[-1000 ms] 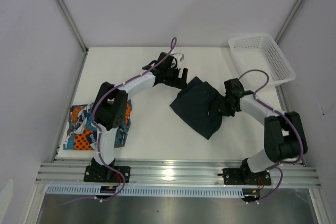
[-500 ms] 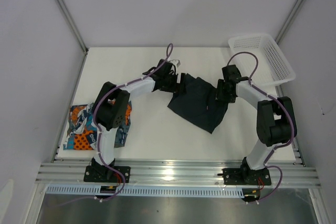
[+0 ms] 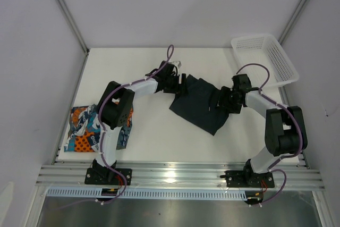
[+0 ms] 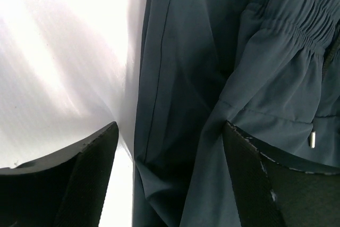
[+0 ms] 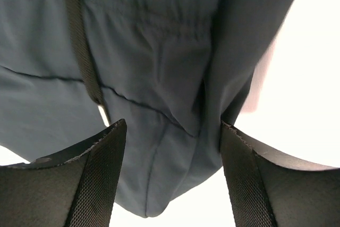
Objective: Fold and stack the shorts
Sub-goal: Neatly place the folded shorts to the corner
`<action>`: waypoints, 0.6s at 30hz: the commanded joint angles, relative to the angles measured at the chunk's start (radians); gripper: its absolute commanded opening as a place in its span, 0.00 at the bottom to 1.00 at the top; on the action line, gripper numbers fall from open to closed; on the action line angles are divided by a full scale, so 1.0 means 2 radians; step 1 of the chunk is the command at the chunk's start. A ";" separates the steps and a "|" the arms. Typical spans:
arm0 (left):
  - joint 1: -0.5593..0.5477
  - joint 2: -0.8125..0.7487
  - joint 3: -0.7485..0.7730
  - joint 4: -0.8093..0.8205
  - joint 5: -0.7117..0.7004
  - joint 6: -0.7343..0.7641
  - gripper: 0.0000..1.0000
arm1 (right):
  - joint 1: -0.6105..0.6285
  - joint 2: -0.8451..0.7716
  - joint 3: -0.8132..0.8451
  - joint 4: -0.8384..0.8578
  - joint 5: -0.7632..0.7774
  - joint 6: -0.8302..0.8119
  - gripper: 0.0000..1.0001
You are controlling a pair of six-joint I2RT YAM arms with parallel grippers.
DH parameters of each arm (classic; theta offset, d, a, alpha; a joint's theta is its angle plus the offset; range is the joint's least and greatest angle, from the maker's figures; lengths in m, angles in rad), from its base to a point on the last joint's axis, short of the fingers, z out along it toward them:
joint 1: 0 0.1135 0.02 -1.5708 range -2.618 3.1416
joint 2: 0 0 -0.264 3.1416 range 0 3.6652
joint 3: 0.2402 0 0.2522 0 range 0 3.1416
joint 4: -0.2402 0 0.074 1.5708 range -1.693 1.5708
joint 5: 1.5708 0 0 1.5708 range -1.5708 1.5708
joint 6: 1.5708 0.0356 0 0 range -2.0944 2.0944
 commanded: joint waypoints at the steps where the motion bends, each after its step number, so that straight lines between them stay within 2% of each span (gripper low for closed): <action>1: 0.003 0.014 0.017 0.011 0.008 -0.007 0.80 | -0.002 -0.027 -0.025 0.019 -0.004 0.028 0.71; 7: 0.003 0.020 0.015 0.021 0.026 -0.009 0.75 | -0.003 -0.058 -0.054 0.021 0.023 0.039 0.71; 14: 0.002 0.017 -0.001 0.031 0.035 -0.014 0.60 | -0.003 -0.048 -0.069 0.026 0.032 0.064 0.68; 16: 0.003 0.015 -0.006 0.034 0.036 -0.017 0.58 | -0.003 -0.034 -0.076 0.041 0.029 0.071 0.64; 18: 0.002 0.014 -0.012 0.037 0.036 -0.017 0.53 | -0.003 -0.023 -0.075 0.049 0.023 0.074 0.55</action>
